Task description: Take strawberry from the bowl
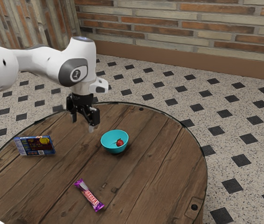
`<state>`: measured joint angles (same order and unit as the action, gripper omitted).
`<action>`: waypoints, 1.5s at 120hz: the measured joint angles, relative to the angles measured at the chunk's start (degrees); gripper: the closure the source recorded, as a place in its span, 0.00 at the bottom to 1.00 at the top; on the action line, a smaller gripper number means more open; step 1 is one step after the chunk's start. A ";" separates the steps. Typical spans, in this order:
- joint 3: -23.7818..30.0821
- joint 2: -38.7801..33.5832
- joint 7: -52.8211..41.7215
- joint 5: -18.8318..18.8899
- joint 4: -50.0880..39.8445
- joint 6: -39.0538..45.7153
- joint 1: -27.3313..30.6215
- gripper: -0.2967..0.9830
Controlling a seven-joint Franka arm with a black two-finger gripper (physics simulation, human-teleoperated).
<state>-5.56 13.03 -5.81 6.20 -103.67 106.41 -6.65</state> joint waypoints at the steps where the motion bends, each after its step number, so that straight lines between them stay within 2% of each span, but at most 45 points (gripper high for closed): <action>1: 0.00 0.35 -0.05 0.03 0.06 0.51 -0.08 0.23; 13: 0.05 4.28 -0.62 0.27 2.12 5.52 -0.94 0.23; 34: 0.82 6.64 -1.96 0.32 2.65 11.05 -2.04 0.25; 66: 1.47 8.66 -11.55 0.35 2.67 14.72 -2.13 0.25; 88: 1.87 11.05 -24.06 0.41 2.89 17.24 -1.97 0.25; 107: 1.92 15.36 -35.69 0.47 6.17 20.02 -1.78 0.38; 124: 1.74 16.29 -44.67 0.59 6.35 21.58 -1.80 0.44; 180: 2.02 19.46 -67.69 0.51 6.25 25.99 -2.29 0.46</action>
<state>-3.54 32.49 -73.51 6.72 -97.43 132.40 -8.94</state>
